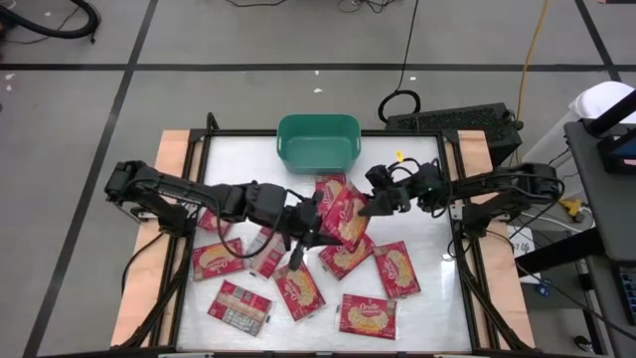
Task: Sort popcorn bags into baskets
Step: Put the popcorn bag into the green bin
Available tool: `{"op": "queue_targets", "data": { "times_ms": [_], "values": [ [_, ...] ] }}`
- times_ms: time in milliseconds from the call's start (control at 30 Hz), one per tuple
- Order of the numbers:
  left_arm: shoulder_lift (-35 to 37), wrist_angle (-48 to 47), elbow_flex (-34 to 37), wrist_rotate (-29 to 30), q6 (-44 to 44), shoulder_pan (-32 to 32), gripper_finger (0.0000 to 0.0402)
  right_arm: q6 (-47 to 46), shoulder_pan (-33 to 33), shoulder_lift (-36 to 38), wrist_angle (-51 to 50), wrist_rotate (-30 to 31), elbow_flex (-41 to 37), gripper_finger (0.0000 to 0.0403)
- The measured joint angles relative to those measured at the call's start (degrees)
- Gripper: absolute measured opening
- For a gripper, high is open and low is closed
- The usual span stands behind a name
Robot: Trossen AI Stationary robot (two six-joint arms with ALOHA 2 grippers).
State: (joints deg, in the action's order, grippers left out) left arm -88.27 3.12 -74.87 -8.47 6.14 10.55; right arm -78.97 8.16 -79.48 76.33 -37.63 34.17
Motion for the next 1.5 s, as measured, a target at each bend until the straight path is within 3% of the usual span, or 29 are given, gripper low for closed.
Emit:
{"op": "queue_targets", "data": {
  "times_ms": [200, 400, 733, 867, 1067, 1200, 1367, 1500],
  "values": [
    [0.0, -2.4, 0.0, 0.6, 5.95, -0.09, 0.0007, -2.37, 2.62, 2.3, -2.16, -2.4, 0.03, 0.0089],
    [0.11, -3.11, 0.0, 5.0, 22.16, -0.96, 0.002, 0.09, 6.4, 7.27, -8.57, -4.38, 0.04, 0.0014],
    [5.04, -6.22, -0.09, 5.71, 33.11, -2.54, 0.0132, 9.98, 11.69, 19.96, -32.73, -4.08, 0.07, 0.0024],
    [8.22, -10.44, -0.17, 7.34, 36.69, -4.3, 0.0164, 13.07, 12.62, 24.53, -38.22, -1.0, 0.04, 0.0016],
    [12.96, -15.86, 0.01, 12.02, 37.92, -8.72, 0.0175, 15.49, 12.57, 28.8, -43.6, 4.2, 0.13, 0.0015],
    [13.1, -11.73, -0.07, 12.89, 37.73, -12.71, 0.0175, 17.1, 11.62, 29.46, -45.83, 7.81, 0.11, 0.0015],
    [11.21, -8.51, -3.21, 8.08, 34.52, -16.94, 0.0179, 17.98, 10.2, 28.64, -46.73, 13.48, 0.11, 0.0015],
    [8.12, -10.21, -7.44, 4.33, 31.7, -20.04, 0.0209, 18.23, 9.99, 26.78, -48.7, 15.37, 1.54, 0.0015]
  ]
}}
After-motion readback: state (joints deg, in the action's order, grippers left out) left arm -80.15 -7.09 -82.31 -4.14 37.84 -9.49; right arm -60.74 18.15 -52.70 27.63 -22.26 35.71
